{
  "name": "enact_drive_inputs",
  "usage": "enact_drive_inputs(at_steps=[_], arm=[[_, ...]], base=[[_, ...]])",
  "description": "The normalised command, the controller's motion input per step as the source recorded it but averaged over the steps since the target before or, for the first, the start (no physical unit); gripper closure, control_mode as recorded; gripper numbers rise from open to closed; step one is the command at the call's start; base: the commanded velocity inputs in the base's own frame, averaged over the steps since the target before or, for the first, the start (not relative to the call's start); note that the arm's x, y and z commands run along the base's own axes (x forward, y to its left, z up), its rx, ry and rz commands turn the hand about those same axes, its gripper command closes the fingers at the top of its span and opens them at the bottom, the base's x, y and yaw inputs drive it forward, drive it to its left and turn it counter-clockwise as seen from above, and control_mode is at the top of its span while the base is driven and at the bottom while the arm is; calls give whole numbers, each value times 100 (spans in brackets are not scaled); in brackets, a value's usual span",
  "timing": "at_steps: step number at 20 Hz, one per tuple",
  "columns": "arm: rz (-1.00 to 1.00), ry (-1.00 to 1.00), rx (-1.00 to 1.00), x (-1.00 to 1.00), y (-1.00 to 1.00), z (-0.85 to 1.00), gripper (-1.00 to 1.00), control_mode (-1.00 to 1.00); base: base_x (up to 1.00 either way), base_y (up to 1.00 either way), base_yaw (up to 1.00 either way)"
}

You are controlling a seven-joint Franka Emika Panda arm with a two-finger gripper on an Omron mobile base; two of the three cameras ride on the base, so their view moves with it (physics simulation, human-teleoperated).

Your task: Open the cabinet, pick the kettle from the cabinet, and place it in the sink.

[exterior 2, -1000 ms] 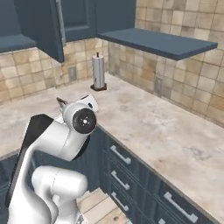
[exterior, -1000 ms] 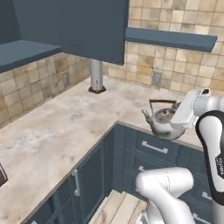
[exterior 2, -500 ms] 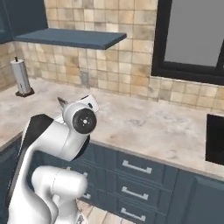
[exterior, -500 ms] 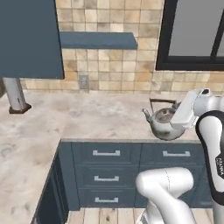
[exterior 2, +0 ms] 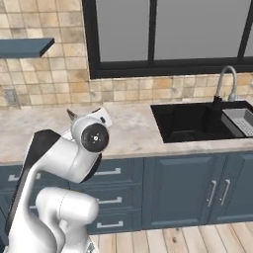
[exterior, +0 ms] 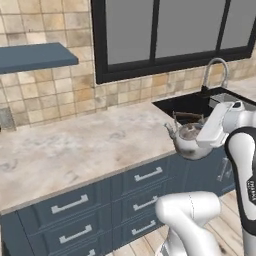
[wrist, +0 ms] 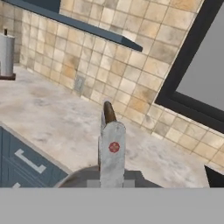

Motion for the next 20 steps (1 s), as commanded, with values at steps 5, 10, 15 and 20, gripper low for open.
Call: enact_drive_inputs(at_steps=[5,10,15,20], arm=[[0,0,0,0,0,0,100,100],[0,0,0,0,0,0,100,100],[0,0,0,0,0,0,100,100],[0,0,0,0,0,0,100,100]], base=[[23,-33,1],[23,-48,13],[21,-51,13],[20,-54,7]])
